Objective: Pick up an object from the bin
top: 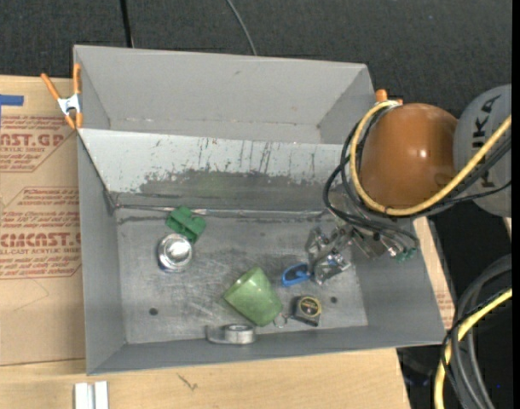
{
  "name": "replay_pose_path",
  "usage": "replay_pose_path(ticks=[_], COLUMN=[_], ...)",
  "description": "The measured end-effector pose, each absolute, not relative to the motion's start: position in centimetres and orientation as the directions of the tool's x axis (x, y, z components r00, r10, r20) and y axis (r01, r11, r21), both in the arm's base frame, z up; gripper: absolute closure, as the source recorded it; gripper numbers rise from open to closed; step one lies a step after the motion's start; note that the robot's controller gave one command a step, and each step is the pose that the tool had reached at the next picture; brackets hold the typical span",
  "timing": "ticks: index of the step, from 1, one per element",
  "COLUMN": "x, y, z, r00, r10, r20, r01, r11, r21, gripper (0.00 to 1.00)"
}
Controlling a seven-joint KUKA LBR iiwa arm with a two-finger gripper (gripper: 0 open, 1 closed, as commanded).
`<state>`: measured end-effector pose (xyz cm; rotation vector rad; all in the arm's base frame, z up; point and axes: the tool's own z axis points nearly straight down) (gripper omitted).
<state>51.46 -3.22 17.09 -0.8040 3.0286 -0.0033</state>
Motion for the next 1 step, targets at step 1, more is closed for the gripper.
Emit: replay_pose_path(ticks=[1], x=[52.37], y=[-0.76], z=[25.63], r00=[-0.861], r10=[-0.509], r20=[-0.009], r01=[-0.509], r11=[0.861], r21=[-0.004], gripper=[1.0])
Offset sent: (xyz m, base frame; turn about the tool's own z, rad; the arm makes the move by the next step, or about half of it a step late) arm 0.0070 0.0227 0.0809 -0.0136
